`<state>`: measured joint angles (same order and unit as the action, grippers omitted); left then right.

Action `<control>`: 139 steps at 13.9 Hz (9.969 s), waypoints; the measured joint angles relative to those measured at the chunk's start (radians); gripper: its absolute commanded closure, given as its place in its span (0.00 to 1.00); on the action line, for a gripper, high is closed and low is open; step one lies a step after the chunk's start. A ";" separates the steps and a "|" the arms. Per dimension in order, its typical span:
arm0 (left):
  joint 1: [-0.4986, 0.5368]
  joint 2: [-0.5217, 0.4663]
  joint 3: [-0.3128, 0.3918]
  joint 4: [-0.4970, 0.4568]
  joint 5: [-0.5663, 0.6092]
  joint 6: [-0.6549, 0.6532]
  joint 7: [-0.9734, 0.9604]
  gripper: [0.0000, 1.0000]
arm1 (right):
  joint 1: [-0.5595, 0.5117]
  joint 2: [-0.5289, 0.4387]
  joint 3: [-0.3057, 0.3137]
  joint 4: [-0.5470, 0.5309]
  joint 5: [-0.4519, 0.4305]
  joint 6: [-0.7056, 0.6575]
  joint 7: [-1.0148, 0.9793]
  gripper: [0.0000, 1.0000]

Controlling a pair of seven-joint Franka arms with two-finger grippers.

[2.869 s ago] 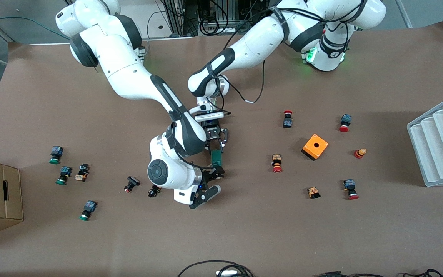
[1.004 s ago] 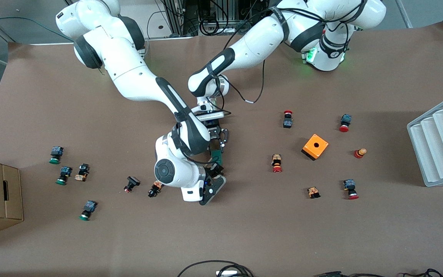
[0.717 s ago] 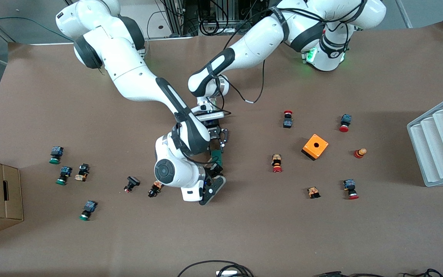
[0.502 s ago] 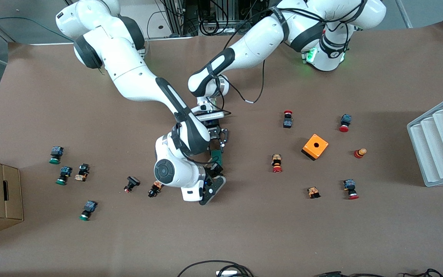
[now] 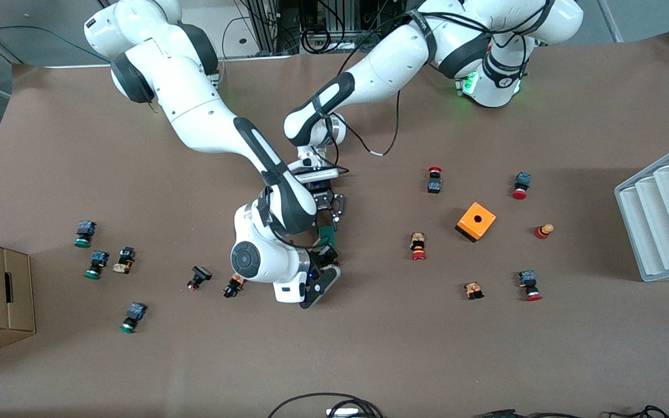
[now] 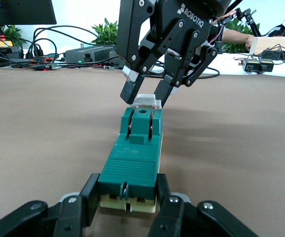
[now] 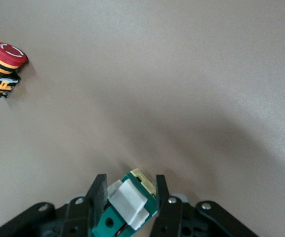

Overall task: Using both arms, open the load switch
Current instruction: 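Close the right gripper on the white lever, then lift and swing the white lever over with the right gripper, then press the white lever down flat onto the switch body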

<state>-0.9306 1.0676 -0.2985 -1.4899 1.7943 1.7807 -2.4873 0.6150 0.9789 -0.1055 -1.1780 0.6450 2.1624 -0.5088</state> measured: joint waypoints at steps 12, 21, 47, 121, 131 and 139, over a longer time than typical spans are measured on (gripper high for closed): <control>0.000 0.000 0.000 0.000 0.000 0.000 0.000 0.49 | -0.002 -0.037 0.002 -0.038 0.002 -0.009 0.001 0.74; 0.000 0.000 0.000 0.000 0.000 0.000 0.000 0.49 | -0.002 -0.048 0.001 -0.046 0.002 -0.018 -0.006 0.73; 0.000 0.000 0.000 0.000 -0.001 0.000 0.000 0.49 | -0.002 -0.116 -0.005 -0.101 0.001 -0.074 -0.019 0.84; 0.001 0.000 -0.012 0.001 -0.025 0.001 0.026 0.50 | 0.084 -0.244 -0.004 -0.373 -0.005 0.066 -0.025 0.90; 0.001 -0.001 -0.012 0.001 -0.025 0.001 0.029 0.50 | 0.087 -0.242 0.000 -0.384 -0.006 0.087 -0.025 0.90; 0.001 -0.001 -0.012 0.001 -0.025 0.001 0.030 0.50 | 0.088 -0.245 0.000 -0.383 -0.007 0.091 -0.025 0.85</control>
<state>-0.9300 1.0670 -0.3107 -1.4893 1.7697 1.7819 -2.4576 0.7026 0.7343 -0.1055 -1.5613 0.6384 2.2537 -0.5337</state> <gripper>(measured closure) 0.502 0.885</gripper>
